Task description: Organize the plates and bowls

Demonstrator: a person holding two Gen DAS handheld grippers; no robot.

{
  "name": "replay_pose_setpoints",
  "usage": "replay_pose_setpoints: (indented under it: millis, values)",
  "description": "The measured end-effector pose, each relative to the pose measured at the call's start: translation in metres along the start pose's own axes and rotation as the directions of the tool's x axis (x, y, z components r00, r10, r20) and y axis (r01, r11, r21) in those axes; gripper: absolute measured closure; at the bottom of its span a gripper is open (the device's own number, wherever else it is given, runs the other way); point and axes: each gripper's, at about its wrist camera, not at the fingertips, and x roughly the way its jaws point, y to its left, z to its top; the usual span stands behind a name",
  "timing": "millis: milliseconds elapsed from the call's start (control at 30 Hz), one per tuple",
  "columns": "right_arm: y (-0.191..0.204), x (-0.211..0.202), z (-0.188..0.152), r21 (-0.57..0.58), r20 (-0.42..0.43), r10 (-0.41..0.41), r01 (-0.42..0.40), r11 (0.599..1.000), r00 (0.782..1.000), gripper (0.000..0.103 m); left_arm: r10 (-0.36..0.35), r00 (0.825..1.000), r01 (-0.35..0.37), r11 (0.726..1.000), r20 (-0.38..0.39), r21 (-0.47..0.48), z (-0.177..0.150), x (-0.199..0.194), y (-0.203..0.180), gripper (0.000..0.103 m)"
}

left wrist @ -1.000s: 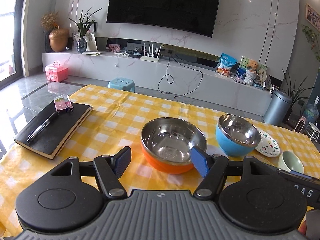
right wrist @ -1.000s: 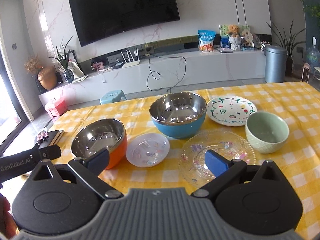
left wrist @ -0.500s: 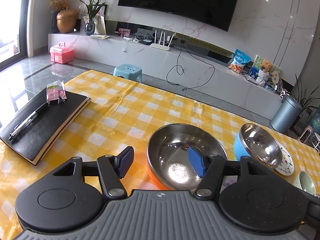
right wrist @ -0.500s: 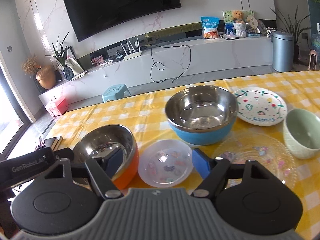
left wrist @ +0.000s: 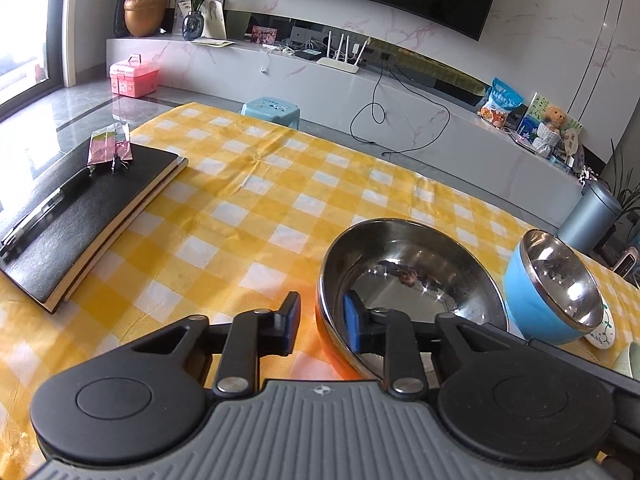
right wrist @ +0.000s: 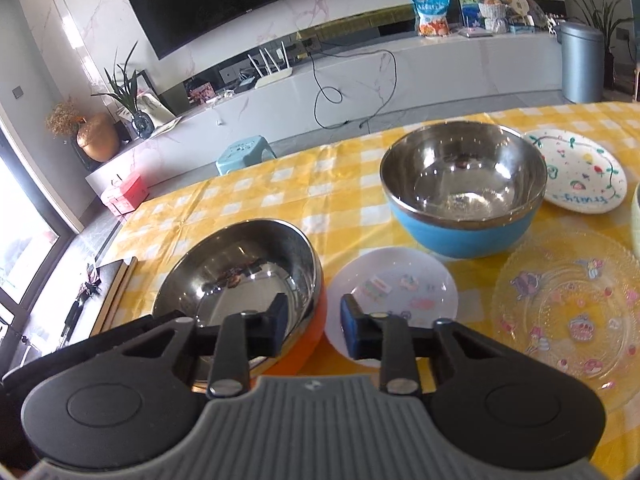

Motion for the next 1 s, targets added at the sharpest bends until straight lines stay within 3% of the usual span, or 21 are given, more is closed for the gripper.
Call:
replay_pose_setpoints:
  millis: [100,400,1000]
  values:
    - [0.002,0.0,0.0,0.006,0.0,0.008,-0.008,1.0,1.0,0.088,-0.015,1.0,0.015,1.0,-0.009,0.0,0.001,0.0,-0.002,0.088]
    - [0.006,-0.015,0.001,0.009,-0.006,-0.007,0.007,1.0,1.0,0.092,0.004,1.0,-0.004,1.0,-0.012,0.013,0.002,-0.019,-0.008,0.089]
    - [-0.007,-0.107,-0.034,0.016,-0.068,0.059,-0.058,0.998,0.996,0.092,-0.007,0.999,0.007,1.0,-0.032,-0.001,-0.031,-0.11,-0.003,0.089]
